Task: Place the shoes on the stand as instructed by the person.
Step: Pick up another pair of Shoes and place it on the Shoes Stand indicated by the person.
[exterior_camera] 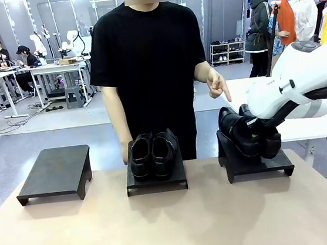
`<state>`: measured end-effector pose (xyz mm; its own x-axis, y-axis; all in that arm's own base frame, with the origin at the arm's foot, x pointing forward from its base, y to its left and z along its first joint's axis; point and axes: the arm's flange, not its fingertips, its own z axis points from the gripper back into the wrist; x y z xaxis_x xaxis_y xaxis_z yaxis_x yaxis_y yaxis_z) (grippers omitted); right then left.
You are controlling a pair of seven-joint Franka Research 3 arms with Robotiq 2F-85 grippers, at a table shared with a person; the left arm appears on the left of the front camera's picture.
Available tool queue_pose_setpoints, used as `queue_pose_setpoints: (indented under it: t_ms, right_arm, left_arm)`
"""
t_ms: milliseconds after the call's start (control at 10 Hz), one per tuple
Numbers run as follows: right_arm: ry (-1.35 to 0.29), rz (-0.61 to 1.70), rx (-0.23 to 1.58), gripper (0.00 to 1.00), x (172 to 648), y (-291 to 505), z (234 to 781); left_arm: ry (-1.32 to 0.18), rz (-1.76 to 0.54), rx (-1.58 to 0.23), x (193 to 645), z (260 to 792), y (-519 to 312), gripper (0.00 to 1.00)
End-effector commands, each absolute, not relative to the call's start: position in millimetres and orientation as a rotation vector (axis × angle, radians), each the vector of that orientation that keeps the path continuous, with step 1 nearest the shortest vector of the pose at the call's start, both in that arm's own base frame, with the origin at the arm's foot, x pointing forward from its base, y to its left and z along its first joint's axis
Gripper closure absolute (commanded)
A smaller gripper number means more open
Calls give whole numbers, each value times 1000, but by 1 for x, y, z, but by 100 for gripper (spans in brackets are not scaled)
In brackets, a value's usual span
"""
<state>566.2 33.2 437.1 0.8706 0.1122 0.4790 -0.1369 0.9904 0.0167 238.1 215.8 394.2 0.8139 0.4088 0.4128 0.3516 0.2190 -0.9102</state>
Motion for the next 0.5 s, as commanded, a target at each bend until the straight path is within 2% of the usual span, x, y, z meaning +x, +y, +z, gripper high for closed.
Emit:
queue_pose_setpoints:
  t_ms: [0, 400]
  right_arm:
    - [-513, 63, 38, 93, 578, 40, 441]
    - [-498, 40, 18, 93, 581, 44, 424]
  left_arm:
    - [-691, 43, -1400, 239, 399, 216, 0]
    - [-691, 43, -1400, 239, 399, 216, 0]
